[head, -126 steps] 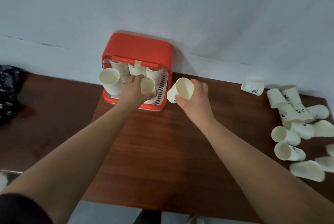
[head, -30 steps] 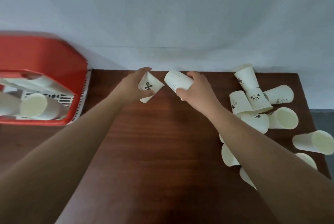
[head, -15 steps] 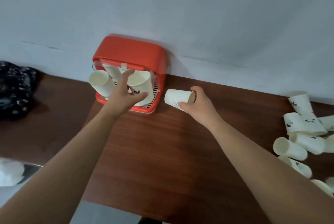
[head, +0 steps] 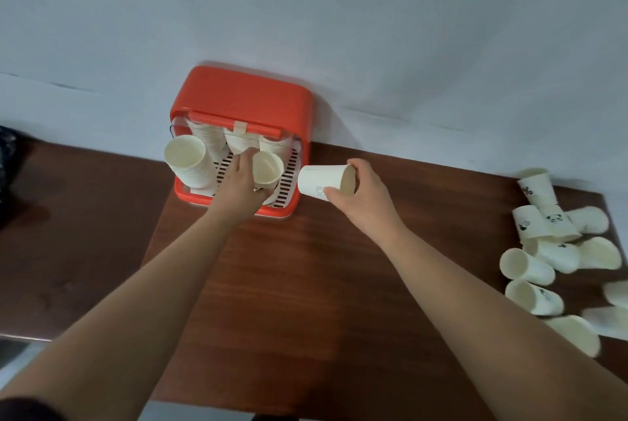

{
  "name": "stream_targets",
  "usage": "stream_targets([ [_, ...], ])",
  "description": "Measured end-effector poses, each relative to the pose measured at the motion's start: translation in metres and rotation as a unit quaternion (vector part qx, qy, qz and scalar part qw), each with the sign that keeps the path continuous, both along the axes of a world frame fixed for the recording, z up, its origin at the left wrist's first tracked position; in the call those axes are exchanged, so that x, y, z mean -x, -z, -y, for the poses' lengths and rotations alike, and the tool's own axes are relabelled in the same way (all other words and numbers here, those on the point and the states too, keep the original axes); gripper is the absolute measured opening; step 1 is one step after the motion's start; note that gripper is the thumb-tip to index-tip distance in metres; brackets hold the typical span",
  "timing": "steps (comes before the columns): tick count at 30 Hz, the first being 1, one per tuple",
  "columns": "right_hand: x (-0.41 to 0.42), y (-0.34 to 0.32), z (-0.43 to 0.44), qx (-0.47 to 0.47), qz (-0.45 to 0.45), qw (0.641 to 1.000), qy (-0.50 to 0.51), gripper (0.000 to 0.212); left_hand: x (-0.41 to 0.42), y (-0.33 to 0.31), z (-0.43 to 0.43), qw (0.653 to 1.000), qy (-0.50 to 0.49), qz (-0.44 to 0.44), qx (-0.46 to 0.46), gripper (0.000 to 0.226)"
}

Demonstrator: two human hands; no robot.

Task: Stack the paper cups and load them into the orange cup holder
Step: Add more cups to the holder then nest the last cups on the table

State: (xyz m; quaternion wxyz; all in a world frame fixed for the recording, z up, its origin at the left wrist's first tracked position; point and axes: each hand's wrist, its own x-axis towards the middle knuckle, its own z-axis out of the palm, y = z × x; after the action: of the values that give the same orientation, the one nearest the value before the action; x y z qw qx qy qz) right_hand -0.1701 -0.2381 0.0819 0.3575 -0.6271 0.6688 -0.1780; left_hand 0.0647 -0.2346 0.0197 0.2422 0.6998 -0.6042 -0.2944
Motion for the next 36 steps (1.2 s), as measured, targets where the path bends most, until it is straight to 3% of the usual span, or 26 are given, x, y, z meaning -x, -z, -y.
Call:
stream_targets([
  [8,-0.034,0.002,0.013,0.010,0.051,0.998,-0.039,0.065,-0.023,0.028,-0.002,0.992,0.069,-0.049,-0.094,0.090],
  [12,-0.059,0.001,0.020,0.020,0.058,0.993,-0.098,0.069,-0.039,0.027,-0.004,0.970,0.034,-0.191,-0.148,0.091],
  [16,-0.082,0.012,0.029,0.043,0.010,0.990,-0.131,0.072,-0.051,0.024,-0.003,0.944,-0.054,-0.295,-0.138,0.063],
  [23,-0.112,0.027,0.035,0.121,-0.090,0.966,-0.211,0.075,-0.056,0.020,-0.003,0.944,-0.019,-0.314,-0.096,0.054],
  [26,-0.108,0.039,0.032,0.140,-0.120,0.955,-0.232,0.074,-0.058,0.027,-0.004,0.945,-0.025,-0.307,-0.109,0.064],
  [28,-0.102,0.047,0.030,0.117,-0.104,0.963,-0.219,0.076,-0.059,0.031,-0.004,0.943,-0.022,-0.309,-0.120,0.070],
  [32,-0.098,0.050,0.030,0.017,-0.016,0.985,-0.168,0.081,-0.055,0.035,-0.004,0.955,0.024,-0.277,-0.107,0.053],
  [36,-0.102,0.056,0.032,-0.031,0.009,0.990,-0.139,0.082,-0.057,0.036,-0.006,0.960,0.036,-0.261,-0.090,0.052],
])
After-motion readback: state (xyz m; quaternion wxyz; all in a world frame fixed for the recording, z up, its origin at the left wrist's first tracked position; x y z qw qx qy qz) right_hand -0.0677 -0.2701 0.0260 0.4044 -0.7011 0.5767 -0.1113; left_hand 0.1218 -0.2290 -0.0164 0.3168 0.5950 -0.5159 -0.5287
